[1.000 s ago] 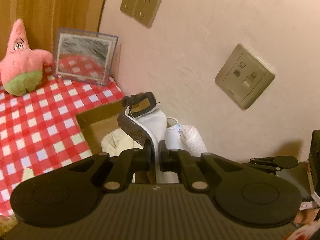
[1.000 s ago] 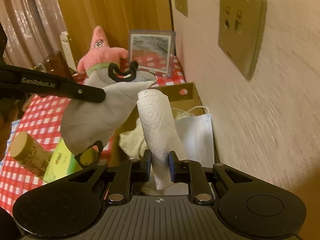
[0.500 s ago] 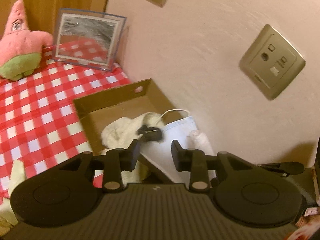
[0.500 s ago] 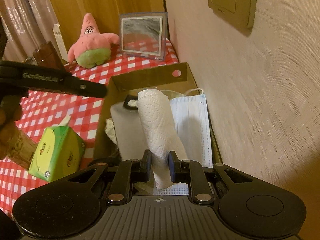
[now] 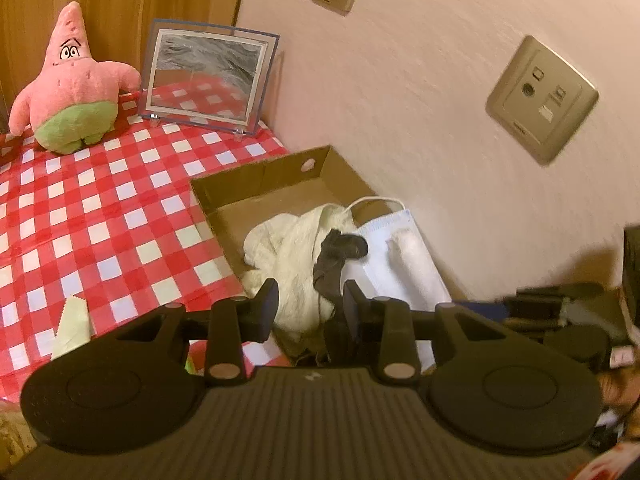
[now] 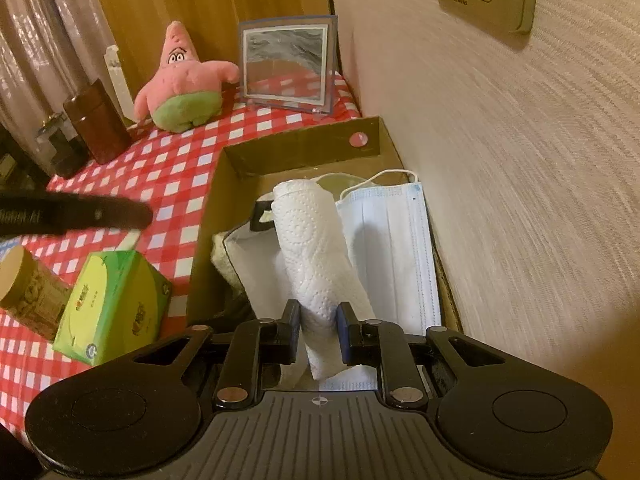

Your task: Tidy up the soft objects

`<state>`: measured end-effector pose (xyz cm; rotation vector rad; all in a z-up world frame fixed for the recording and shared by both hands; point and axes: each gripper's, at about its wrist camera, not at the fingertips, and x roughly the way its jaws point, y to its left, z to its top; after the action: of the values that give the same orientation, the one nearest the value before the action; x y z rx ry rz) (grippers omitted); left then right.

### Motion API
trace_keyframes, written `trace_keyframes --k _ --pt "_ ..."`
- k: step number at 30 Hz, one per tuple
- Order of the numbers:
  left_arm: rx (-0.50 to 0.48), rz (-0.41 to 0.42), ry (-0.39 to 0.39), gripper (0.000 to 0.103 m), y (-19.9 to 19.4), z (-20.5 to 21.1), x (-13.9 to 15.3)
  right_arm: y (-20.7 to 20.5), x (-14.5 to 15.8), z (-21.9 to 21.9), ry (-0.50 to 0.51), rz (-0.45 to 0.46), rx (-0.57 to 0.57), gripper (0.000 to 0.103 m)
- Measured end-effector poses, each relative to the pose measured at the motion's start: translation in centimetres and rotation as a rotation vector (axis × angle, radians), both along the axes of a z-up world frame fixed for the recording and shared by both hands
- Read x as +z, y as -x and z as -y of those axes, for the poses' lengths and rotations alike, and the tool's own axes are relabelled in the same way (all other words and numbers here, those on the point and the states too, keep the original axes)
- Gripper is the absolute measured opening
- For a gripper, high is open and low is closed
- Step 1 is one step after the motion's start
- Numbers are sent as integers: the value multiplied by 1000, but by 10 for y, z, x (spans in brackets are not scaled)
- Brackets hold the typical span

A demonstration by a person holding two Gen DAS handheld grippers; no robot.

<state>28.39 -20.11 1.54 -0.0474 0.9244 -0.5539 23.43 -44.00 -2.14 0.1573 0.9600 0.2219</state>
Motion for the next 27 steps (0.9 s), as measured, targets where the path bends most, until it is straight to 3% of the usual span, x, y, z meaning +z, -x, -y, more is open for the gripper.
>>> trace_keyframes --k 1,4,5,17,27 --pt "-3 4 -8 33 2 0 0 -1 0 0 -2 1 -3 24" --pt "-13 14 -26 37 7 -1 -2 1 0 0 2 23 -17 58" --pt "-15 14 -28 38 8 -2 -2 2 1 0 1 32 -16 61" --pt "-36 48 -41 48 20 -26 20 14 13 -13 39 36 33 61" --pt "-26 83 -43 85 38 -84 59 27 46 -34 59 67 87 61"
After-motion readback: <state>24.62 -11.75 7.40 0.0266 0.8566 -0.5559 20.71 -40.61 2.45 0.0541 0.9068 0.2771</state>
